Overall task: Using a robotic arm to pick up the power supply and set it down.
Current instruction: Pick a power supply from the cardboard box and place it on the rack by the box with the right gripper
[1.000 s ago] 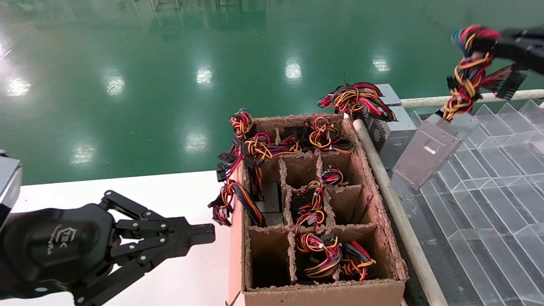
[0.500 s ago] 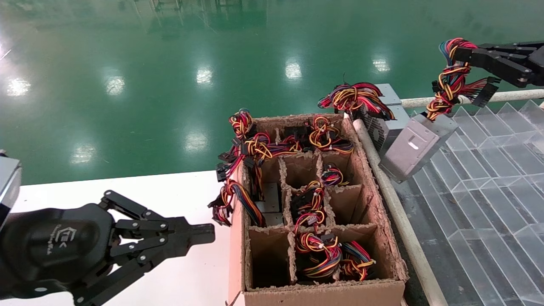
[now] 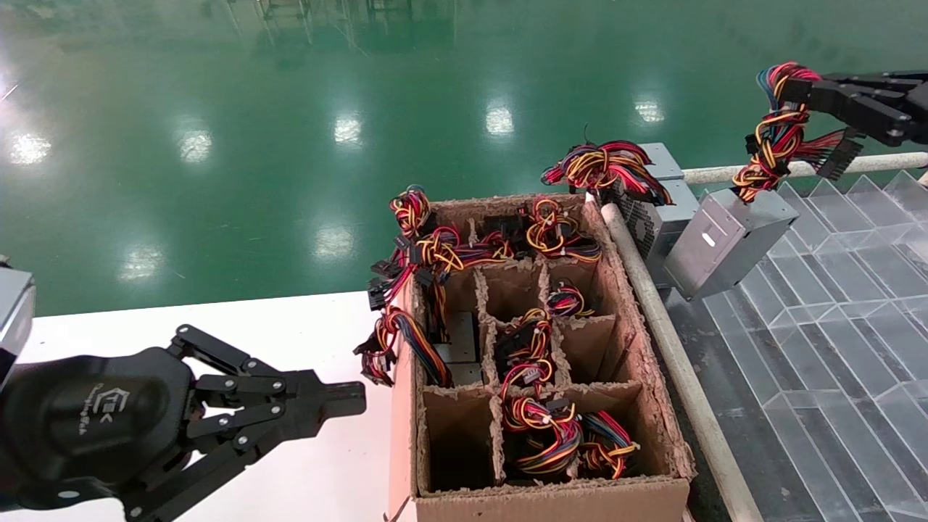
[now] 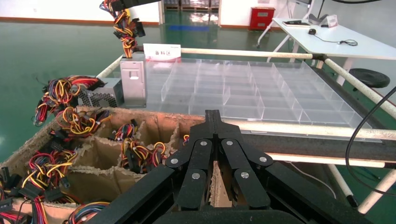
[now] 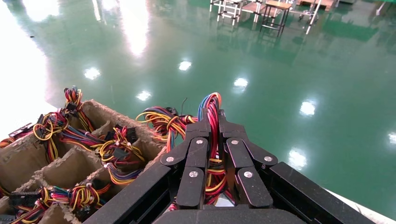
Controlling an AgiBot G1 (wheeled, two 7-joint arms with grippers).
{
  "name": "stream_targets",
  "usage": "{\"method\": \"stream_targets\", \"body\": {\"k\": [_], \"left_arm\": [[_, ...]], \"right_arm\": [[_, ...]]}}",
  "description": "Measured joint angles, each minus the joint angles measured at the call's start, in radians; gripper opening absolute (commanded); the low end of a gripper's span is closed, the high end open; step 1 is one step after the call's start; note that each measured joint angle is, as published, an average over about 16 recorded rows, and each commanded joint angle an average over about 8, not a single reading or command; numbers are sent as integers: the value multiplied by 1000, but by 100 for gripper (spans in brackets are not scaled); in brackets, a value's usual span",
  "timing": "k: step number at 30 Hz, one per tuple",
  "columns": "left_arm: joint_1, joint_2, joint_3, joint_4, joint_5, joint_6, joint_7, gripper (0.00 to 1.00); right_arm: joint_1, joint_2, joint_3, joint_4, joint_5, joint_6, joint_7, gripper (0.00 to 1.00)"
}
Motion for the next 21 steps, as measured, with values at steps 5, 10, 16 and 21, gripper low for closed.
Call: {"method": "stream_targets", "body": {"k": [5,10,16,21], "left_arm": [[0,0,0,0,0,0,0,0],[0,0,0,0,0,0,0,0],[0,0,0,0,0,0,0,0],[0,0,1,0,0,0,0,0]], "right_arm": [[-18,-17,1,14,8,19,7,0],[-32,-41,2,20,14,34,5,0],[-48,-65,1,14,19,45,-2,0],[-63,-73,-1,4,20,46,-11,0]]}}
